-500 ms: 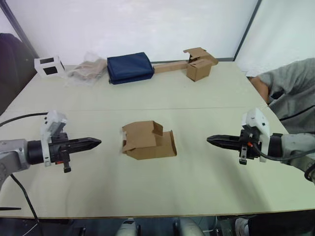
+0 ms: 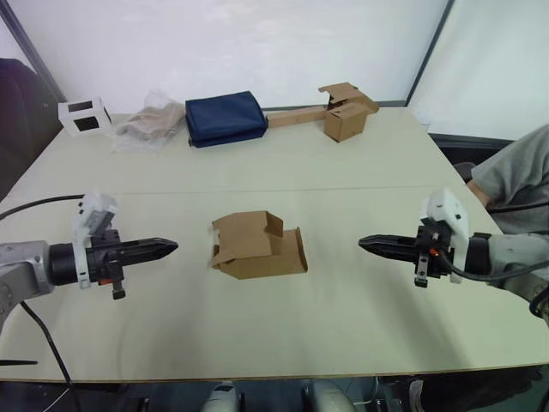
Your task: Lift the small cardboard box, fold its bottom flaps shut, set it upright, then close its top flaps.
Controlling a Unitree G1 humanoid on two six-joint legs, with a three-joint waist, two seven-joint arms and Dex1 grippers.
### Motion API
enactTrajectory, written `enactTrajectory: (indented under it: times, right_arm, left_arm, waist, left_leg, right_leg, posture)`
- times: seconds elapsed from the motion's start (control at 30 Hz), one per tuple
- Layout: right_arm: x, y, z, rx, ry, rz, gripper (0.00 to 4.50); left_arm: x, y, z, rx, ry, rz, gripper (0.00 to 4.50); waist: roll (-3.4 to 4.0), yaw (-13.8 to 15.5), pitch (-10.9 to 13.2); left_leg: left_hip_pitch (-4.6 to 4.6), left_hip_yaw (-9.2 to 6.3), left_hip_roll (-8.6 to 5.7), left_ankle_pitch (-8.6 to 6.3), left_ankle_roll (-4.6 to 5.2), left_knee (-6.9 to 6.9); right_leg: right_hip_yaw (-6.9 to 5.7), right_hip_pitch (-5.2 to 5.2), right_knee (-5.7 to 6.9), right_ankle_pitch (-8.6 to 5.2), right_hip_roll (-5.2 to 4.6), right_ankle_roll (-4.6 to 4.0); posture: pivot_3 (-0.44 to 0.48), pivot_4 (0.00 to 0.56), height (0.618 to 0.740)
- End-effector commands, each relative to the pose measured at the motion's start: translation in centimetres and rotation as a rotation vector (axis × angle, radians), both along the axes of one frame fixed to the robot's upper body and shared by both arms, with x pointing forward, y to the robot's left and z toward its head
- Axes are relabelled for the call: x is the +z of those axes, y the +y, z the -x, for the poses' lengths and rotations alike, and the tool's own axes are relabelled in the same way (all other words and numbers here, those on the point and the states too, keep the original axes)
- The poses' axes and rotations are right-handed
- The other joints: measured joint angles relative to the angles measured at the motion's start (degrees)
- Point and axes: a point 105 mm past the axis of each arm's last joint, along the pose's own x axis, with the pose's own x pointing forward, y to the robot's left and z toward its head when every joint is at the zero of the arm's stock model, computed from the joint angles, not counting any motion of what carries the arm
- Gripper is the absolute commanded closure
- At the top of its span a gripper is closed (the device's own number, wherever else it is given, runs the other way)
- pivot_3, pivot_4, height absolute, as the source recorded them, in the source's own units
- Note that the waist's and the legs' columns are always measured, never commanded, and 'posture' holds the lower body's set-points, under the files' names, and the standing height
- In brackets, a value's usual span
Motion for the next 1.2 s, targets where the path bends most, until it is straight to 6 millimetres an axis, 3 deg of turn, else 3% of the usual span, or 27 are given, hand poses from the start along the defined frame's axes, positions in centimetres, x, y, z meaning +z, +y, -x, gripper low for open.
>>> enactTrajectory:
  times: [0.03,0.33,0.53,0.57,0.6,0.7,0.83,0.9,0.93,1.2]
  right_arm:
    - [1.1,0.3,0.3,0.014,-0.05,-0.003,4.5]
    - [1.0,0.3,0.4,0.007,-0.05,-0.013,4.5]
    - [0.8,0.7,0.2,0.012,-0.058,-0.031,4.5]
    - [0.7,0.9,0.2,0.013,-0.06,-0.036,4.5]
    - [0.6,1.0,0.1,0.016,-0.062,-0.039,4.5]
    - [0.5,1.4,0.0,0.022,-0.068,-0.048,4.5]
    - [0.5,2.2,-0.3,0.022,-0.094,-0.064,4.5]
    - [0.6,2.3,-0.4,0.02,-0.099,-0.066,4.5]
    - [0.6,2.4,-0.4,0.019,-0.102,-0.067,4.5]
    - [1.0,2.3,0.0,-0.007,-0.117,-0.063,4.5]
  left_arm:
    - [1.1,-0.2,-0.2,-0.021,-0.042,0.006,4.47]
    - [0.9,-0.6,-0.7,-0.032,-0.03,0.002,4.47]
    - [0.4,-0.4,-1.1,-0.022,0.077,0.025,4.47]
    - [0.3,-0.4,-1.4,-0.007,0.102,0.041,3.99]
    - [-0.2,-0.4,-1.8,0.011,0.135,0.055,3.84]
    - [-1.1,-0.8,-1.9,-0.005,0.212,0.089,2.51]
    - [-2.1,-0.2,-4.2,0.091,0.464,0.414,1.0]
    - [-2.8,-0.3,-4.7,0.11,0.544,0.475,0.31]
    - [-2.9,-0.5,-4.8,0.101,0.584,0.526,0.11]
    - [-4.7,-2.7,-7.0,0.108,0.726,0.689,0.11]
  waist:
    - [0.0,0.0,0.0]
    - [0.0,0.0,0.0]
    - [0.0,0.0,0.0]
    - [0.0,-0.1,0.0]
    - [0.0,-0.1,0.0]
    - [0.0,-0.1,0.0]
    - [0.02,0.0,0.0]
    - [-0.02,-0.1,0.0]
    - [-0.02,-0.2,0.0]
    - [-0.02,0.1,0.0]
  left_leg:
    - [0.0,0.0,0.0,0.0,0.0,0.0]
    - [0.0,0.0,0.0,0.0,0.0,0.0]
    - [0.0,0.0,0.0,0.0,0.0,-0.01]
    - [0.0,0.0,0.0,0.0,0.0,-0.01]
    - [0.0,0.0,0.0,0.0,0.0,-0.01]
    - [0.01,0.0,0.0,0.0,0.0,0.01]
    - [0.0,-0.02,-0.01,0.0,0.0,0.03]
    - [0.0,-0.05,-0.01,0.0,0.0,0.09]
    - [-0.01,-0.07,-0.02,0.0,0.0,0.11]
    - [-0.08,-0.07,-0.03,0.03,-0.06,0.13]
  right_leg:
    - [0.0,0.0,0.0,0.0,0.0,0.0]
    - [0.0,0.0,0.0,0.0,0.0,0.0]
    - [0.01,0.0,0.0,0.0,0.01,0.0]
    - [0.0,0.0,0.0,0.0,0.01,0.0]
    - [0.0,0.0,0.01,0.0,0.01,0.0]
    - [0.0,0.0,0.02,0.0,0.02,0.0]
    - [-0.03,-0.01,0.06,0.0,0.03,0.0]
    - [-0.05,-0.01,0.13,0.0,0.04,0.0]
    - [-0.06,-0.01,0.13,0.0,0.05,0.0]
    - [-0.04,-0.13,0.22,0.0,0.01,0.0]
  posture:
    - [0.0,0.15,0.74]
    - [0.0,0.15,0.74]
    - [0.0,0.15,0.74]
    - [0.0,0.15,0.74]
    - [0.0,0.15,0.74]
    - [0.0,0.15,0.74]
    - [0.0,0.15,0.74]
    - [0.0,0.15,0.74]
    - [0.0,0.15,0.74]
    - [0.0,0.15,0.74]
